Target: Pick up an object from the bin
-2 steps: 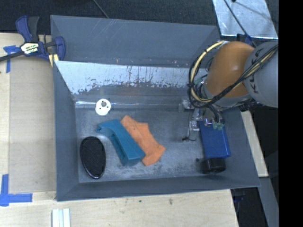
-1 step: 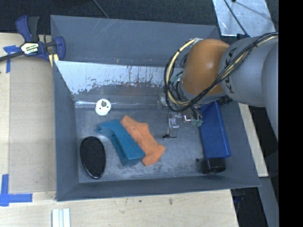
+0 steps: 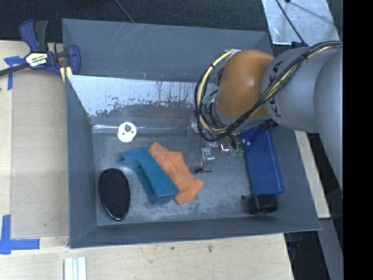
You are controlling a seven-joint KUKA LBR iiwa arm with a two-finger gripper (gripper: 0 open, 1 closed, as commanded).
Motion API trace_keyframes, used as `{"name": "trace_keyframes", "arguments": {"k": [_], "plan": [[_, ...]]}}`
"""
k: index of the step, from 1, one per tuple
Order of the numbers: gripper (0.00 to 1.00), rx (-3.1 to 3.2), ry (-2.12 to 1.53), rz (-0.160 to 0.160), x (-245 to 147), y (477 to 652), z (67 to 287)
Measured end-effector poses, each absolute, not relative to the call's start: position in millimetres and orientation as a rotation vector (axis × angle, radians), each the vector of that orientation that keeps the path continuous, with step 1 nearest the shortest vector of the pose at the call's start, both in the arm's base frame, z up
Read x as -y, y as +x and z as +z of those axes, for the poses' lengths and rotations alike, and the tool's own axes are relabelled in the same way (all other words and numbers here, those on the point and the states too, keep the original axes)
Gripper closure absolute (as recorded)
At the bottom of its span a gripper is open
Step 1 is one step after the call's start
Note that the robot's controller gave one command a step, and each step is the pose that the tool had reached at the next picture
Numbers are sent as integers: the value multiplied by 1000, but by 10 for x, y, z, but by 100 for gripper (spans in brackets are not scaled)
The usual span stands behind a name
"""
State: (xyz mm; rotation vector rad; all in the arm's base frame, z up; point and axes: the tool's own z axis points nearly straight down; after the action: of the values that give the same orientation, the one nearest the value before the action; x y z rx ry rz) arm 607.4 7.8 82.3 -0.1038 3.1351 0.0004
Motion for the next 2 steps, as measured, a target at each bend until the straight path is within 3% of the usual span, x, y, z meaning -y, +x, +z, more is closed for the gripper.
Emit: {"name": "trace_keyframes", "arguments": {"k": [1,2], "plan": [[0,-3131,-218,5,-59,5976,800],[0,-3126,-308,-4,-222,5987,1078]]}}
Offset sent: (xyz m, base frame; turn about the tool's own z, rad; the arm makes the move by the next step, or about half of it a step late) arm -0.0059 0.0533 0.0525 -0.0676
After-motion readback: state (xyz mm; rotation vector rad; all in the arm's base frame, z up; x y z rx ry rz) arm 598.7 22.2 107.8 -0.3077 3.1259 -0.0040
